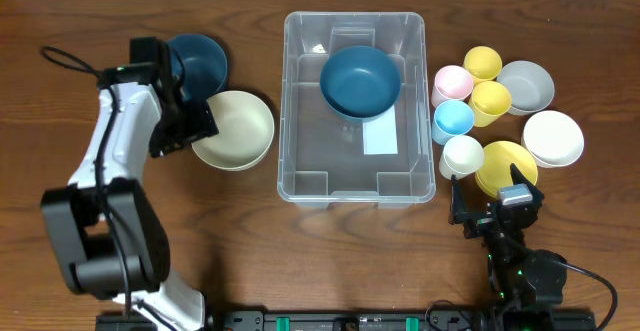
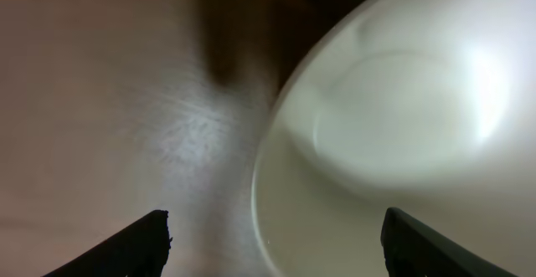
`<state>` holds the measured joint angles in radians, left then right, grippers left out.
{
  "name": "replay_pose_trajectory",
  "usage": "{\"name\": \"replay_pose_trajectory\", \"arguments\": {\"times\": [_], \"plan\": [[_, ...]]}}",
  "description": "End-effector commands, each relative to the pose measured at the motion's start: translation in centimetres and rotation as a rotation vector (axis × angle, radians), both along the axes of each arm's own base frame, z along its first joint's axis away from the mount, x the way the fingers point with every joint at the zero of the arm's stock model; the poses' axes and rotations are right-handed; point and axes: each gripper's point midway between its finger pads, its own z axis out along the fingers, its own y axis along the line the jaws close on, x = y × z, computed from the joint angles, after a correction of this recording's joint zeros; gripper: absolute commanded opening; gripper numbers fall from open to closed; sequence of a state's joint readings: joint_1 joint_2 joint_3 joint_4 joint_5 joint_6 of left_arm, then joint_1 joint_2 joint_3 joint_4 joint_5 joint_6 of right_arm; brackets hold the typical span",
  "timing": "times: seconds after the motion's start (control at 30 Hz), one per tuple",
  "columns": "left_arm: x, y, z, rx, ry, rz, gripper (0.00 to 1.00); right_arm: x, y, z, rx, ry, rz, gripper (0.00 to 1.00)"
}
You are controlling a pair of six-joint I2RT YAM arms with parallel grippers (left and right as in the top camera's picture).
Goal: Pack container
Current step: 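Move the left gripper back and grasp the cream bowl rim, then carry the cream bowl and set it inside the teal bowl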
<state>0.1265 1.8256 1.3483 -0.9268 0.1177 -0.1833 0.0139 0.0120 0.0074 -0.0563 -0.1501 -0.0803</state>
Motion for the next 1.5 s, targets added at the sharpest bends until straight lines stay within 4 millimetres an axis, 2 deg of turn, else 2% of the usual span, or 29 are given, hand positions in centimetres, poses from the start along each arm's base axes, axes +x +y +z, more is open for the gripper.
{"name": "replay_pose_trajectory", "arguments": {"times": [0.0, 0.1, 0.3, 0.57, 0.7, 0.83, 0.87, 1.03, 1.13, 1.23, 1.47], "plan": [[0.0, 0.2, -1.2, -0.015, 0.015, -0.004, 0.81, 0.0, -0.1, 0.0, 0.005, 0.0, 0.0, 0.99], [0.1, 0.2, -2.0, -0.017, 0.025, -0.007, 0.8, 0.0, 0.0, 0.0, 0.005, 0.0, 0.0, 0.99], [0.1, 0.2, -2.2, -0.016, 0.023, -0.007, 0.58, 0.0, 0.0, 0.0, 0.005, 0.0, 0.0, 0.99], [-1.1, 0.1, -4.2, -0.019, 0.043, -0.006, 0.51, 0.0, 0.0, 0.0, 0.005, 0.0, 0.0, 0.99], [-1.8, -0.1, -5.2, -0.021, 0.055, -0.002, 0.31, 0.0, 0.0, 0.0, 0.005, 0.0, 0.0, 0.99], [-1.5, -0.4, -4.6, -0.044, 0.039, -0.003, 0.08, 0.0, -0.1, 0.0, 0.005, 0.0, 0.0, 0.99], [-1.4, -0.6, -4.4, -0.054, 0.033, -0.004, 0.06, 0.0, 0.0, 0.0, 0.005, 0.0, 0.0, 0.99], [-1.4, -0.8, -2.3, -0.059, 0.006, -0.002, 0.06, 0.0, -0.1, 0.0, 0.005, 0.0, 0.0, 0.99], [-1.9, -0.8, -0.2, -0.053, -0.028, -0.003, 0.06, 0.0, 0.0, 0.0, 0.005, 0.0, 0.0, 0.99], [-1.9, -0.8, 2.8, -0.043, -0.104, 0.004, 0.06, 0.0, 0.0, 0.0, 0.005, 0.0, 0.0, 0.99], [-2.2, -0.7, 12.2, 0.0, -0.407, 0.019, 0.06, 0.0, 0.0, 0.0, 0.005, 0.0, 0.0, 0.99]]}}
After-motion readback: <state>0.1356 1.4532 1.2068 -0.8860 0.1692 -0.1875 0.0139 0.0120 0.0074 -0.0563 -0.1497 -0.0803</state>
